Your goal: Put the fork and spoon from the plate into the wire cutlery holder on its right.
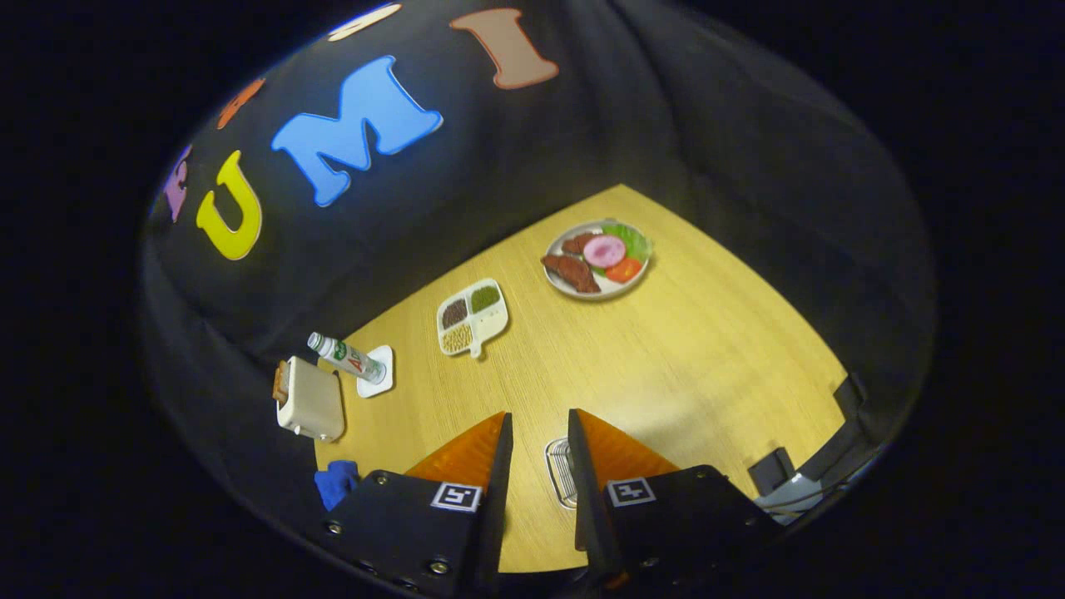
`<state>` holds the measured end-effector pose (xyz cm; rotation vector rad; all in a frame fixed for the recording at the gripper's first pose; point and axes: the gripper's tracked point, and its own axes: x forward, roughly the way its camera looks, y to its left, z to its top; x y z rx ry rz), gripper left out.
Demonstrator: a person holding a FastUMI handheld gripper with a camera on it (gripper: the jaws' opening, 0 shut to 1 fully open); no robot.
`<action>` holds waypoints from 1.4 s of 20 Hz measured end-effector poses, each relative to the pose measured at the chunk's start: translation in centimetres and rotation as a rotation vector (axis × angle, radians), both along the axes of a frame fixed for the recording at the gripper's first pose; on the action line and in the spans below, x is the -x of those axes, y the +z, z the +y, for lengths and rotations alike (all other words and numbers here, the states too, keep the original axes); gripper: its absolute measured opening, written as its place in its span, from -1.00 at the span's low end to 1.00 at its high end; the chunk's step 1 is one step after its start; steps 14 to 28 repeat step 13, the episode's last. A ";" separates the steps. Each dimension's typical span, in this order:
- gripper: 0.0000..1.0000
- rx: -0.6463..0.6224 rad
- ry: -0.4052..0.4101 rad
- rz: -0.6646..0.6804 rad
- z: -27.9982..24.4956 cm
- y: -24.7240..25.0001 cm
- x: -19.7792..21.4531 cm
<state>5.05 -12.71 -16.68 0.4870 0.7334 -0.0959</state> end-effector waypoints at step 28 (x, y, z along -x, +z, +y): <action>-0.20 0.469 -0.101 -0.673 -3.0 19.7 -2.1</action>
